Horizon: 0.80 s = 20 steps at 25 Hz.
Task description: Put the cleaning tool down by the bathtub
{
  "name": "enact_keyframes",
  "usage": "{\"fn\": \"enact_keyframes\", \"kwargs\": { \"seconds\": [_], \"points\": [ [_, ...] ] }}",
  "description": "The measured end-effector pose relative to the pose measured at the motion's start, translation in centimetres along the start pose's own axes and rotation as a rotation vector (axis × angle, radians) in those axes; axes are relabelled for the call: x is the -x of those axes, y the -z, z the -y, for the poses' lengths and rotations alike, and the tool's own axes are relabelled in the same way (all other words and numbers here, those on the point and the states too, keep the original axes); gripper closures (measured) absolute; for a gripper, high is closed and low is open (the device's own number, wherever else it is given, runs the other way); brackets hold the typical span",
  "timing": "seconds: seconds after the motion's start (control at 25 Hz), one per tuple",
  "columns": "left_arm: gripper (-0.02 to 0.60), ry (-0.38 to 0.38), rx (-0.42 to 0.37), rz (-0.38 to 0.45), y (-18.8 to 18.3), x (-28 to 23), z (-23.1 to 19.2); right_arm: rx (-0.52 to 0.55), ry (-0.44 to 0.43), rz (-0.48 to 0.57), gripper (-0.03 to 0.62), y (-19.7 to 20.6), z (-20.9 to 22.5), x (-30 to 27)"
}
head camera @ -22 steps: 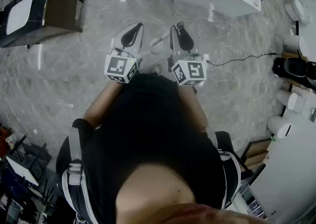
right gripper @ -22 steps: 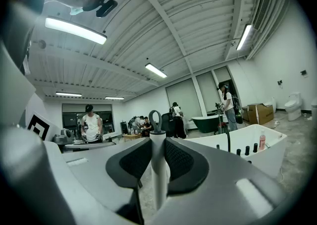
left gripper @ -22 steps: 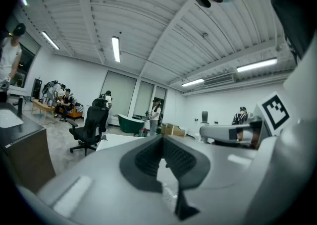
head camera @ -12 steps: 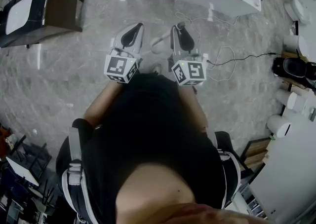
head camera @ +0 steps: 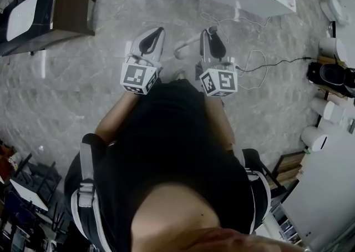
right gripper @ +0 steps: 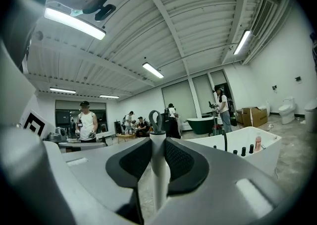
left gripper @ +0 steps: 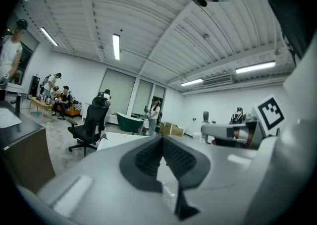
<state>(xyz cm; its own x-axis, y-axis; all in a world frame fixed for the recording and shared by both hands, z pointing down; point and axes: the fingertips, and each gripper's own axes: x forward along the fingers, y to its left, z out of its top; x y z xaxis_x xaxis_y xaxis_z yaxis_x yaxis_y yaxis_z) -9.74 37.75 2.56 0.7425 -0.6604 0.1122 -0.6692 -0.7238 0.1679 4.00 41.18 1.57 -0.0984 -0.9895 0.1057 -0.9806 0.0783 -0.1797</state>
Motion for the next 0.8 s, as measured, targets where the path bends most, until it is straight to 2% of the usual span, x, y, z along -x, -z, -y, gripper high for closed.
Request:
{"fn": "enact_keyframes", "kwargs": {
  "seconds": [0.32, 0.56, 0.8],
  "points": [
    [0.574, 0.016, -0.014, -0.008, 0.0, -1.2, -2.3, -0.001, 0.011, 0.018, 0.505, 0.0, 0.1, -2.5],
    [0.574, -0.039, -0.016, -0.014, 0.4, -4.4, -3.0, -0.017, -0.039, 0.007, 0.505, 0.7, 2.3, -5.4],
    [0.574, -0.115, -0.014, -0.017, 0.3, -8.6, -3.0, -0.002, -0.126, -0.02, 0.505, 0.8, 5.2, -8.4]
  ]
}}
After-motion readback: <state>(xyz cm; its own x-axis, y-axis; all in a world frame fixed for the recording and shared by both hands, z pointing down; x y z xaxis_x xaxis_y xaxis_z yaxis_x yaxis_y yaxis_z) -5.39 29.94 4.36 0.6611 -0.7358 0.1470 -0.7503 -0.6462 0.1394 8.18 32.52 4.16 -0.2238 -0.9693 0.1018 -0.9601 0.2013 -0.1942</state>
